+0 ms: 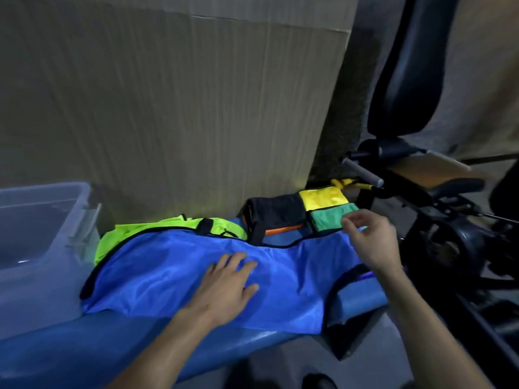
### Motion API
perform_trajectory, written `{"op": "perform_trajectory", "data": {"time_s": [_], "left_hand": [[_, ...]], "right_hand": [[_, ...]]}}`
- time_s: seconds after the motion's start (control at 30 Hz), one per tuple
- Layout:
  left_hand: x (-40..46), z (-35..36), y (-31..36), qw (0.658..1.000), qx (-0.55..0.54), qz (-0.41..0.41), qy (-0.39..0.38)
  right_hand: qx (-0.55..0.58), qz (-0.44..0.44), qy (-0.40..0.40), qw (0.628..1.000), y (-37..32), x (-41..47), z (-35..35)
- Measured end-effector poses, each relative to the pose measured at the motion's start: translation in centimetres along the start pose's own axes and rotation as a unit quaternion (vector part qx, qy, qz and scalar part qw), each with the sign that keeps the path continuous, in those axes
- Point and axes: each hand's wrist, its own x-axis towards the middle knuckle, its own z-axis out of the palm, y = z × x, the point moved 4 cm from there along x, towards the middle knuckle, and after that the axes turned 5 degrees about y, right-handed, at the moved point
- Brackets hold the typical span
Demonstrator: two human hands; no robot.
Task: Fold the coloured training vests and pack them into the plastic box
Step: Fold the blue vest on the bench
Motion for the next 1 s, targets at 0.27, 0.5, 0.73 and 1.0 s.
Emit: {"op": "perform_trajectory", "data": {"time_s": [0.27,0.5,0.73,1.0], "left_hand": [[0.8,2.0,2.1,0.995,-0.02,0.069,0.067],[1.6,3.7,5.6,0.987,-0.047,0.135,0.075],[2.6,4.2,6.7,0.989,-0.071,0.12,0.057],[3.4,4.6,8.1,0.987,-0.078,0.13,0.056]], "right_hand": [[-0.121,0.124,-0.075,0.982,5.4,0.9,-2.5],[-0.121,0.169,-0.023,0.978,6.6,2.3,-3.6],[-0.001,0.182,-0.109,0.977,7.1,2.0,-2.7],[0.013,0.122,-0.171,0.978,6.6,1.7,-1.6]]}}
